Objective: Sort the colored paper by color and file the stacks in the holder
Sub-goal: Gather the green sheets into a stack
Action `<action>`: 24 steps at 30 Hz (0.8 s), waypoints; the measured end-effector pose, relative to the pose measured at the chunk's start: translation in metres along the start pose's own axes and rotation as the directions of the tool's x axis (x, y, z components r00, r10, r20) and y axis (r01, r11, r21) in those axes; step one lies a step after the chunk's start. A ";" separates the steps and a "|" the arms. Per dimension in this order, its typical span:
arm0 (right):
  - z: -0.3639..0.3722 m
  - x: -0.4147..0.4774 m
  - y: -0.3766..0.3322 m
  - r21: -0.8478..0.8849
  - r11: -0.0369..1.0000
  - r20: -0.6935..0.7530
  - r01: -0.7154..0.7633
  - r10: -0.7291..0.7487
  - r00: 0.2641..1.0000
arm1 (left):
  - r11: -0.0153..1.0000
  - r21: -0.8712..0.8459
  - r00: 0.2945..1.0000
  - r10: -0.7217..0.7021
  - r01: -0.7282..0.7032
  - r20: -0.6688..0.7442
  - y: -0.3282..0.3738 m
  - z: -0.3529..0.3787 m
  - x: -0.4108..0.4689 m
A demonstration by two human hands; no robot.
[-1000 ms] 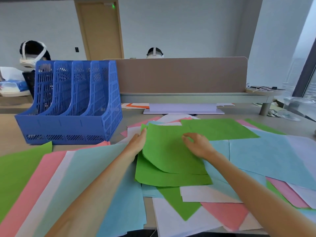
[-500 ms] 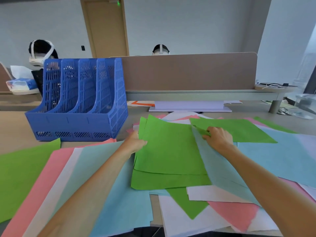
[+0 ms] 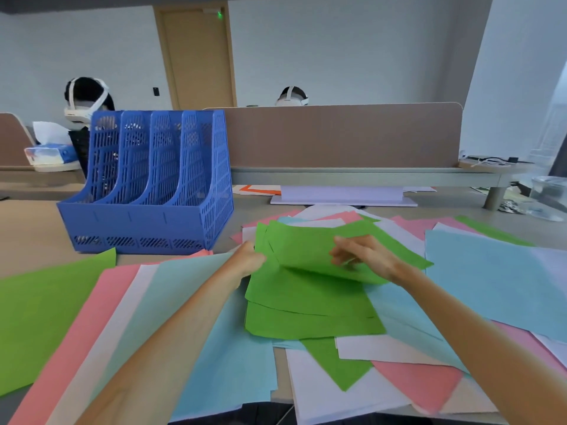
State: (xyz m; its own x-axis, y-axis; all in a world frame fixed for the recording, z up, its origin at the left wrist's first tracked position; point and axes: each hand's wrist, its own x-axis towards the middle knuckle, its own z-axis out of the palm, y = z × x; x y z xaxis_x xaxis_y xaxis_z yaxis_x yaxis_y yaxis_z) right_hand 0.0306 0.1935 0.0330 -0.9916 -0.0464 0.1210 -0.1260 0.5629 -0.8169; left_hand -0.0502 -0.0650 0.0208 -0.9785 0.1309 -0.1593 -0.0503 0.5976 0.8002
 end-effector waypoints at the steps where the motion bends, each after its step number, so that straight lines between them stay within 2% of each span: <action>1: -0.001 -0.001 0.004 -0.076 0.997 -0.060 -0.019 0.014 0.998 | 1.000 -0.001 1.000 -0.004 0.004 -0.008 -0.007 -0.001 0.010; 2: -0.001 0.000 0.008 -0.223 0.973 -0.138 -0.062 0.032 0.990 | 1.000 -0.003 1.000 -0.011 0.011 -0.011 -0.010 -0.001 0.014; 4: 0.002 0.003 0.013 -0.520 0.839 -0.150 -0.158 0.092 0.984 | 1.000 -0.017 1.000 -0.016 0.016 -0.021 -0.010 -0.001 0.012; 6: 0.011 0.004 0.016 -0.715 0.687 -0.017 -0.129 0.168 0.986 | 0.999 -0.037 0.999 -0.012 0.010 -0.037 0.003 -0.002 -0.009; 7: 0.016 0.005 0.018 -0.757 0.648 0.055 -0.083 0.189 0.981 | 0.999 -0.046 0.999 -0.013 0.011 -0.038 0.008 -0.001 -0.015; 9: 0.019 0.007 0.018 -0.756 0.654 0.161 -0.014 0.207 0.965 | 0.999 -0.048 1.000 -0.006 0.005 -0.025 0.013 -0.001 -0.022; 11: 0.015 0.010 0.013 -0.693 0.721 0.244 0.012 0.218 0.945 | 0.999 -0.052 1.000 0.004 -0.005 -0.016 0.014 -0.002 -0.022; 14: 0.010 0.014 0.005 -0.624 0.776 0.415 0.090 0.231 0.880 | 0.997 -0.077 1.000 0.024 -0.024 -0.004 0.016 -0.003 -0.021; 18: 0.006 0.012 -0.002 -0.447 0.887 0.556 0.115 0.175 0.813 | 0.994 -0.079 0.996 0.080 -0.076 0.041 0.018 -0.002 -0.018; 19: 0.008 0.012 -0.001 -0.412 0.905 0.535 0.106 0.146 0.832 | 0.992 -0.075 0.992 0.105 -0.100 0.064 0.020 -0.001 -0.020; 20: 0.010 0.013 0.001 -0.372 0.925 0.458 0.077 0.111 0.882 | 0.989 -0.062 0.988 0.137 -0.133 0.065 0.020 0.002 -0.020; 21: 0.013 0.014 0.006 -0.321 0.947 0.309 0.031 0.074 0.948 | 0.984 -0.038 0.983 0.175 -0.173 0.052 0.022 0.004 -0.024; 22: 0.015 0.015 0.010 -0.279 0.960 0.099 -0.020 0.049 0.994 | 0.974 -0.009 0.974 0.225 -0.225 0.011 0.025 0.006 -0.029; 23: 0.016 0.015 0.013 -0.236 0.969 -0.133 -0.072 0.041 0.990 | 0.957 0.008 0.957 0.289 -0.289 -0.038 0.028 0.006 -0.035; 24: 0.015 0.015 0.013 -0.161 0.979 -0.319 -0.124 0.067 0.945 | 0.931 -0.001 0.928 0.364 -0.365 -0.083 0.032 0.004 -0.040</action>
State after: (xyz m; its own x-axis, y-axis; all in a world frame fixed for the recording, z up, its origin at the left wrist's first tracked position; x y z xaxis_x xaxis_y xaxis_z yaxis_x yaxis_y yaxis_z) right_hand 0.0140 0.1881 0.0157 -0.9360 0.2574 0.2399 0.0041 0.6899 -0.7239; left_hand -0.0117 -0.0475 0.0503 -0.9427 0.2734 0.1911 0.3102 0.5074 0.8040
